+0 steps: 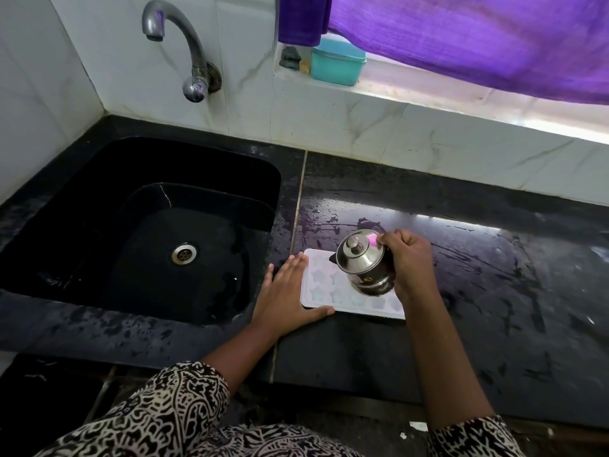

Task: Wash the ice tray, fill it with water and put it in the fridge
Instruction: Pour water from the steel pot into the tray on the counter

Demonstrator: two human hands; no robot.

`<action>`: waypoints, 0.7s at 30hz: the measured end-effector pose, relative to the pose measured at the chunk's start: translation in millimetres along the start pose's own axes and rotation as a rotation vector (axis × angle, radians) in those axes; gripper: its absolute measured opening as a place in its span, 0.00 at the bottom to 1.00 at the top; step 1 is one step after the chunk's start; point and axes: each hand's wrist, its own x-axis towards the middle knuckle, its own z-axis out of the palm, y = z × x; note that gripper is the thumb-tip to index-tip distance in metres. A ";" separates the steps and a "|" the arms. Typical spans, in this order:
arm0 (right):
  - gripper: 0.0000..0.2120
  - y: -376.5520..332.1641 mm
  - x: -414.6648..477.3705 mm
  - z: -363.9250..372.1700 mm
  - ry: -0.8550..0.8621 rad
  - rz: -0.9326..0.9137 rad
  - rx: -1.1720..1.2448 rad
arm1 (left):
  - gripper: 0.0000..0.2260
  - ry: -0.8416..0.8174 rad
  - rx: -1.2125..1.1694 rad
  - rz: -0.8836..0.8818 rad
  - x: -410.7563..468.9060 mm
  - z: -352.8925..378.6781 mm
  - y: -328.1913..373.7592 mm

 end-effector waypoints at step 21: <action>0.14 -3.3 -2.7 2.2 -0.009 -0.028 -0.031 | 0.52 0.016 -0.008 0.002 0.8 3.6 -3.3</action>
